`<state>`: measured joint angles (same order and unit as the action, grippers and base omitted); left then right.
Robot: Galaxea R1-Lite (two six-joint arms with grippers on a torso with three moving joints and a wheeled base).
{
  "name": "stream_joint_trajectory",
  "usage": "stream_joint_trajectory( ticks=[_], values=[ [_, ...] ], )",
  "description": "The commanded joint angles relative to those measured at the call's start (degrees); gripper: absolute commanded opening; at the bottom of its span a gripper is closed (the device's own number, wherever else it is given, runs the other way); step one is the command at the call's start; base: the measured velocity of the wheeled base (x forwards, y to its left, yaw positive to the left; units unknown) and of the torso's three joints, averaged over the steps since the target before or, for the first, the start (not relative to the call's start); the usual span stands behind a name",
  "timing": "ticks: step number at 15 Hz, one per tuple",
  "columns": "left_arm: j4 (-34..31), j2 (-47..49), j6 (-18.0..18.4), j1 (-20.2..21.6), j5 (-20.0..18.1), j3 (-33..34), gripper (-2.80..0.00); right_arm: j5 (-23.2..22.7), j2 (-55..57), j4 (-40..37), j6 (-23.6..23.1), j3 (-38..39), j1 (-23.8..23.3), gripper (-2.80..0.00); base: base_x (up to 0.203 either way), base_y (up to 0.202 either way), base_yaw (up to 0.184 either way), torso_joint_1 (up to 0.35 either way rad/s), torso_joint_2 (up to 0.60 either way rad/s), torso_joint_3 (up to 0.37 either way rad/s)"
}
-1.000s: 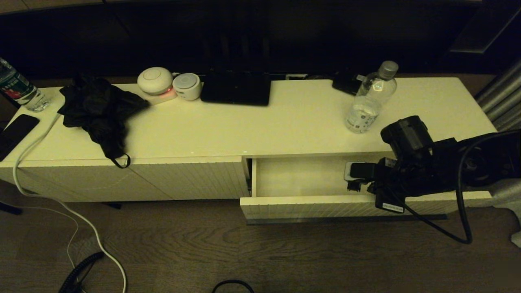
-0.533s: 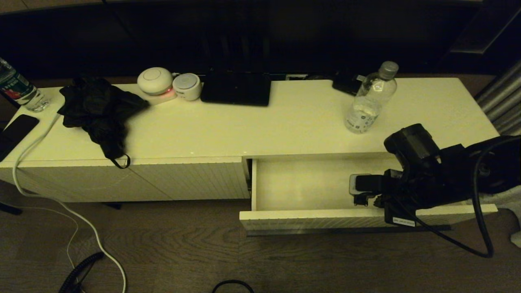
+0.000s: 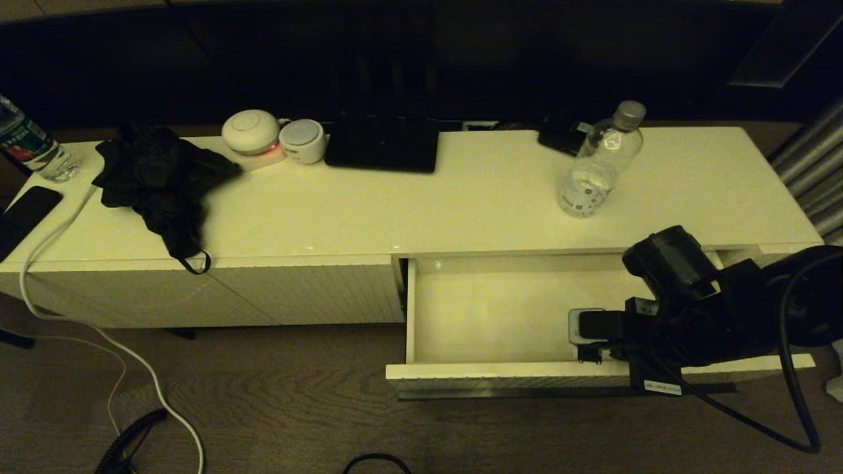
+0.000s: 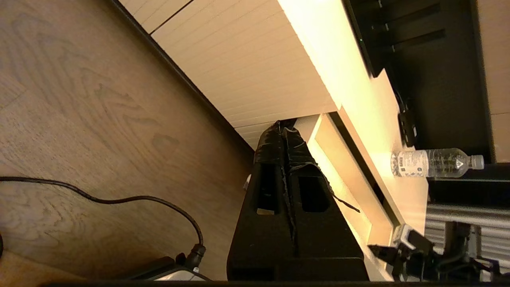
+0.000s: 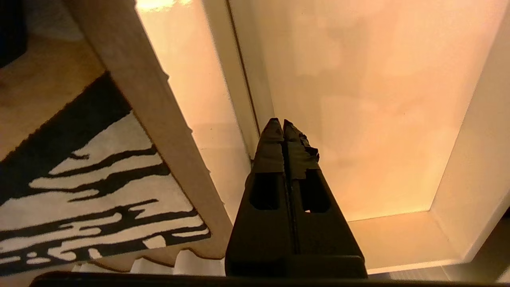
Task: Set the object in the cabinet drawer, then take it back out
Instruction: Open the drawer
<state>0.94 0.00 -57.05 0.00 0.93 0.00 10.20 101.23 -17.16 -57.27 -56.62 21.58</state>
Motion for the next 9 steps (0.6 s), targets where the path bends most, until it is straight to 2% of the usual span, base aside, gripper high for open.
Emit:
stream_joint_trajectory(
  ticks=[1,9],
  values=[
    [0.0,-0.1,-0.3,0.0,0.0,0.0,-2.80,-0.4,-0.8,-0.7,-0.3,2.0,1.2,-2.80,0.000,0.000,0.000,0.000,0.00,0.000],
    [0.0,-0.1,-0.3,0.0,0.0,0.0,-2.80,-0.7,-2.3,-0.3,-0.3,6.1,2.9,-2.80,0.000,0.000,0.000,0.000,0.00,0.000]
  ],
)
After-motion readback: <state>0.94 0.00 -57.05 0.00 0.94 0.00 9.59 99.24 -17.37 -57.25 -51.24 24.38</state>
